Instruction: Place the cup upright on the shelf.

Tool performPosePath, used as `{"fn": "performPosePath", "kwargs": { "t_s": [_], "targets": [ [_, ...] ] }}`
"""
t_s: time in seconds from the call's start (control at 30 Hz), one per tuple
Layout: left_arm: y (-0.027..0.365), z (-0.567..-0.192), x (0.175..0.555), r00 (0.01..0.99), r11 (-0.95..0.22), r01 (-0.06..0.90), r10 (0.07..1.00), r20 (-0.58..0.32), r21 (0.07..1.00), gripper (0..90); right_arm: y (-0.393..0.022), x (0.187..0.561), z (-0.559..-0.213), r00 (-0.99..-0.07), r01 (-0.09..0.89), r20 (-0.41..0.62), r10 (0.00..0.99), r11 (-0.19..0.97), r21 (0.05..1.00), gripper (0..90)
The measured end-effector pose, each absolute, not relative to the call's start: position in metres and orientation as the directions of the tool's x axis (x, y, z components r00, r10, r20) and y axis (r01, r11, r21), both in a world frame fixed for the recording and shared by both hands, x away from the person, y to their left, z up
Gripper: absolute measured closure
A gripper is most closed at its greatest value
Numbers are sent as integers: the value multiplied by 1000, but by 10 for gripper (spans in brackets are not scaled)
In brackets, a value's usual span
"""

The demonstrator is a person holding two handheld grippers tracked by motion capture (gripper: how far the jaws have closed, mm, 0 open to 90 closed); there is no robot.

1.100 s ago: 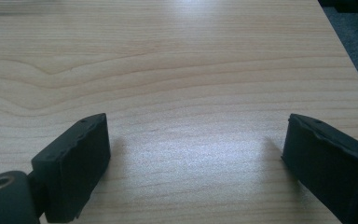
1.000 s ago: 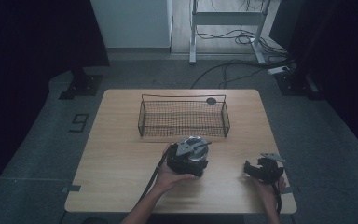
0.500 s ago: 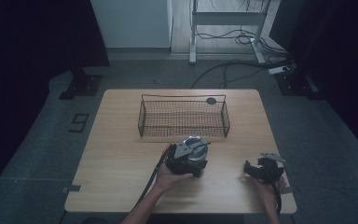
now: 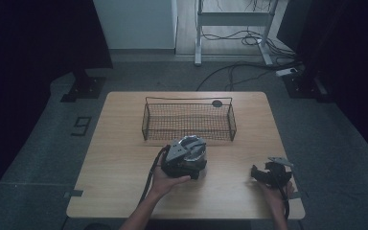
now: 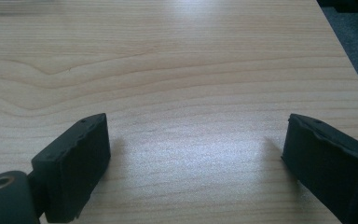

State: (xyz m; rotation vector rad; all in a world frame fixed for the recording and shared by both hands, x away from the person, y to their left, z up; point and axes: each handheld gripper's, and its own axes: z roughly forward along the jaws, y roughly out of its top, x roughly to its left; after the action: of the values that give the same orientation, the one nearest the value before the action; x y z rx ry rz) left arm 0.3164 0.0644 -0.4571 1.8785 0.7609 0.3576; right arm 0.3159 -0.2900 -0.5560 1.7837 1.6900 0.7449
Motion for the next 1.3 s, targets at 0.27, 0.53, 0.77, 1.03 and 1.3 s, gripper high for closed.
{"fn": "performPosePath", "kwargs": {
  "t_s": [0.27,0.53,0.77,1.03,1.3],
  "targets": [
    [77,-449,314,745,-270,351,661,-93,897,36,-290,316,-556,49,684,13,999,-43,728,72],
    [84,-447,314,733,-266,357,674,-92,896,37,-290,316,-556,49,684,13,999,-43,729,71],
    [92,-441,315,719,-256,362,689,-94,896,37,-290,316,-556,49,684,13,999,-44,728,71],
    [100,-437,319,714,-233,377,690,-120,897,37,-290,316,-556,51,684,13,999,-44,729,71],
    [104,-434,323,707,-240,372,699,-106,896,37,-290,316,-556,52,683,13,999,-45,729,72]
  ]
}}
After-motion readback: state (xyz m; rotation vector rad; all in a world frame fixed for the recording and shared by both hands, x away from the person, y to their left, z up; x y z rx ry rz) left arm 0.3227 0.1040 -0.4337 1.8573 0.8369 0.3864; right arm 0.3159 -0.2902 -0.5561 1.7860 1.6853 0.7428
